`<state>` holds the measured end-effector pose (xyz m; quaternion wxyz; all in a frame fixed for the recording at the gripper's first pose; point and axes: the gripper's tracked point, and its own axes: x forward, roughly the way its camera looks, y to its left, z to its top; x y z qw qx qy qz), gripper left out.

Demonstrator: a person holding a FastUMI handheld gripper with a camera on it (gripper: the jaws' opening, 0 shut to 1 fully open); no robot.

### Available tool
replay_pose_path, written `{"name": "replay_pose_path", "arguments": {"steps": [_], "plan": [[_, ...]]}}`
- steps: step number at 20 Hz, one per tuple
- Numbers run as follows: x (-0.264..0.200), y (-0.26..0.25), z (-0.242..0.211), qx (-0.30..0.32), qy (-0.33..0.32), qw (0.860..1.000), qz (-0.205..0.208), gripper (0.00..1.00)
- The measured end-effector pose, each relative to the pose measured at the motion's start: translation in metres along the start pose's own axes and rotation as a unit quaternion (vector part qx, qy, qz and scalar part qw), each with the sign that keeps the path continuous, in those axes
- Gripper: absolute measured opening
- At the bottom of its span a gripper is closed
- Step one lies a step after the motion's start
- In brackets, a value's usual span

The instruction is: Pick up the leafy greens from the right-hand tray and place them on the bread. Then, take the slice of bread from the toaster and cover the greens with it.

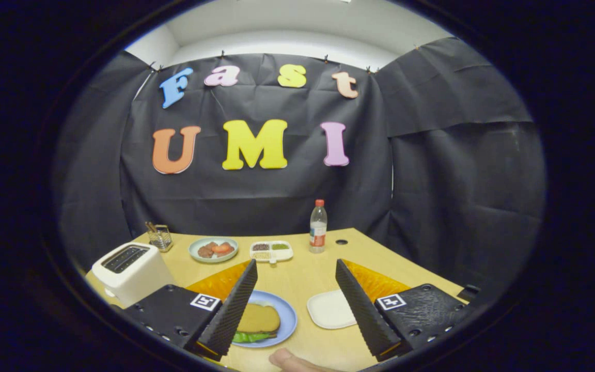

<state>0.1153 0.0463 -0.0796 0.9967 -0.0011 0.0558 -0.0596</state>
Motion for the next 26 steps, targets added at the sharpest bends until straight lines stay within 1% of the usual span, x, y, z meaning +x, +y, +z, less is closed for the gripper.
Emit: {"name": "replay_pose_path", "arguments": {"steps": [2, 4, 5, 7, 8, 11, 12, 17, 22, 26], "plan": [[-0.018, -0.003, 0.014, -0.001, -0.009, 1.0, -0.007, 0.94], [-0.042, 0.001, 0.032, 0.004, -0.025, 1.0, 0.002, 0.94], [-0.053, -0.001, 0.045, -0.003, -0.046, 0.999, -0.003, 0.94], [-0.069, -0.009, 0.061, -0.025, -0.076, 0.996, -0.031, 0.94], [-0.077, -0.005, 0.063, -0.028, -0.081, 0.996, -0.032, 0.94], [-0.097, 0.023, 0.063, -0.02, -0.076, 0.997, 0.01, 0.94], [-0.102, 0.024, 0.064, -0.026, -0.076, 0.997, 0.014, 0.94], [-0.117, 0.024, 0.073, -0.04, -0.093, 0.995, 0.019, 0.95], [-0.115, 0.017, 0.071, -0.036, -0.089, 0.995, 0.014, 0.95], [-0.116, 0.02, 0.069, -0.041, -0.088, 0.995, 0.025, 0.95]]}}
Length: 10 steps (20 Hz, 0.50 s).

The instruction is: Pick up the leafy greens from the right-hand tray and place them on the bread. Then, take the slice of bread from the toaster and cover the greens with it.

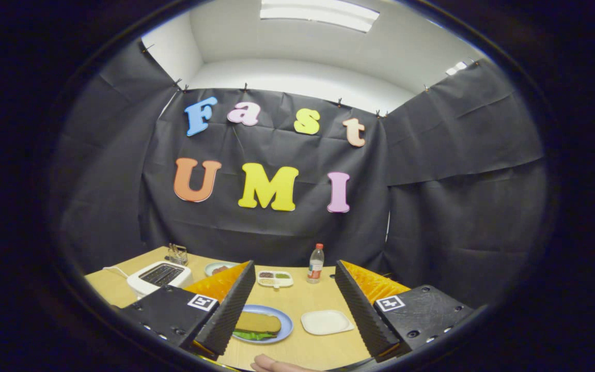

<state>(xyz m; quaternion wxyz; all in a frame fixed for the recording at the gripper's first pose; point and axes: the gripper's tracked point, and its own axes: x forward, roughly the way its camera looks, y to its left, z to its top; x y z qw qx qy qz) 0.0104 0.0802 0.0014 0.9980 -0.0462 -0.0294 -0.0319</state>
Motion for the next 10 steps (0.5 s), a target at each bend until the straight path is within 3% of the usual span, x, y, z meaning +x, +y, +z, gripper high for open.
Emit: {"name": "replay_pose_path", "arguments": {"steps": [10], "plan": [[-0.004, 0.0011, -0.0038, -0.003, 0.001, 1.0, 0.007, 0.95]]}}
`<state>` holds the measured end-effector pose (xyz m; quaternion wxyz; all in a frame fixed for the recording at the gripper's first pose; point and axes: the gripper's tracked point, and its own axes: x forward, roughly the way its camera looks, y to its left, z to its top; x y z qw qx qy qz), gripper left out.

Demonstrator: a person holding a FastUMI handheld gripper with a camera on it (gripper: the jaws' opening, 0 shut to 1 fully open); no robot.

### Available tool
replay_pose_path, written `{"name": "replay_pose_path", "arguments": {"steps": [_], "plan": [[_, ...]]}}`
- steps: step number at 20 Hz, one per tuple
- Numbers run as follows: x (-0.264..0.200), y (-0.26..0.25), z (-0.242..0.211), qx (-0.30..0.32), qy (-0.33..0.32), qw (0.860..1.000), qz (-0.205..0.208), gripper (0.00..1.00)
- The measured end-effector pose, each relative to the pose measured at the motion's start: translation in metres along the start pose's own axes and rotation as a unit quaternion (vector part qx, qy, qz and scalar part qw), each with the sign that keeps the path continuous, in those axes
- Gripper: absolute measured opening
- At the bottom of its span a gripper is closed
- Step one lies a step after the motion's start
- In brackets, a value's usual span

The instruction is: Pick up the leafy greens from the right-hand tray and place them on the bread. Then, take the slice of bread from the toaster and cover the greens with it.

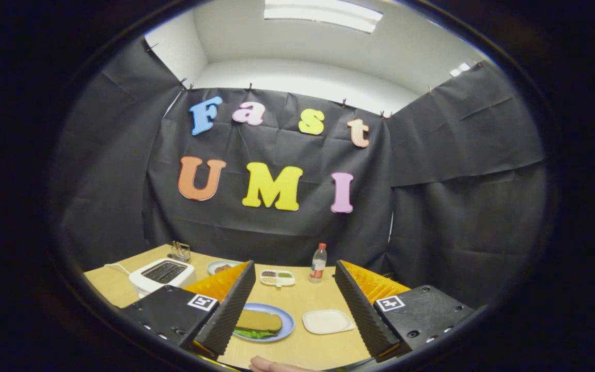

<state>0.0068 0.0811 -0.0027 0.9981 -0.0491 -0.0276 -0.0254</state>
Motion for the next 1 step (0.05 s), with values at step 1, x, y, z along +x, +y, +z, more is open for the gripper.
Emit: {"name": "replay_pose_path", "arguments": {"steps": [1], "plan": [[-0.0002, -0.001, 0.0, 0.0, 0.001, 1.0, -0.001, 0.95]]}}
